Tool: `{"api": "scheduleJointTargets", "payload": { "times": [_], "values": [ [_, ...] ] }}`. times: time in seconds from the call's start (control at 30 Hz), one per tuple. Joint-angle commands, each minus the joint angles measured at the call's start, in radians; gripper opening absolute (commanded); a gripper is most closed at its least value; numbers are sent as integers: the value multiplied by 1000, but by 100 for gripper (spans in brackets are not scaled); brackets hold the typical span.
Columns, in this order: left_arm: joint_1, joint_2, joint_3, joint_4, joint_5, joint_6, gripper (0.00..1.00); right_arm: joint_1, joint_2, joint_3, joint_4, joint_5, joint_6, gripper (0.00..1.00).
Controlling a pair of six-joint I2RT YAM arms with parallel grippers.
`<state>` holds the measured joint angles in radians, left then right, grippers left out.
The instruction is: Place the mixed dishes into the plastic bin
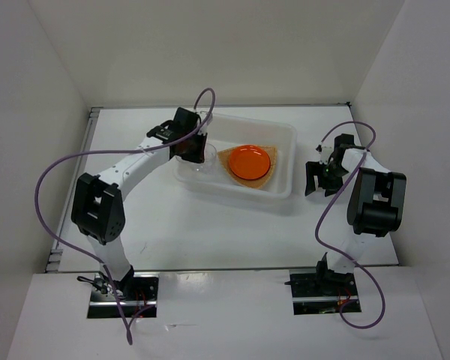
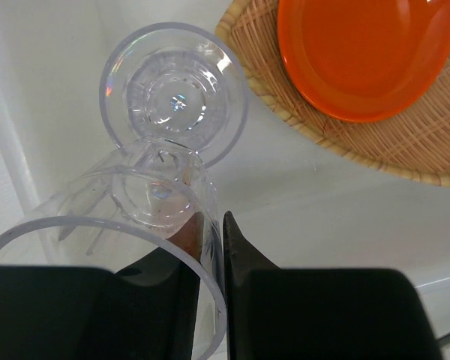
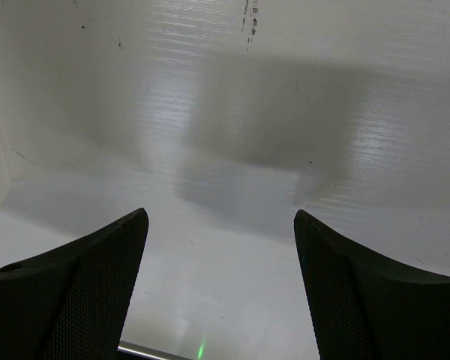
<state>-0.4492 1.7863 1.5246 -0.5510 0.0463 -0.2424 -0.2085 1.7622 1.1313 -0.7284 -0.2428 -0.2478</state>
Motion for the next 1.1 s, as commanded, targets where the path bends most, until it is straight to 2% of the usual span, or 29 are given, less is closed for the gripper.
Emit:
{"api": "scheduleJointTargets", "payload": {
  "times": [0.0,0.37,0.63,0.93,1.07],
  "values": [
    [-11,10,68,-13,-29,23,0,-6,3,24,1,7,2,83],
    [-34,84,101,-66,40,41,0,-6,3,24,1,7,2,83],
    [-52,-40,55,-15,72,51,0,-6,3,24,1,7,2,83],
    [-91,-62,43,-17,81,69,0,-6,3,24,1,7,2,83],
    [-91,-12,57,-39,69,69,2,-6,3,24,1,7,2,83]
  ]
}}
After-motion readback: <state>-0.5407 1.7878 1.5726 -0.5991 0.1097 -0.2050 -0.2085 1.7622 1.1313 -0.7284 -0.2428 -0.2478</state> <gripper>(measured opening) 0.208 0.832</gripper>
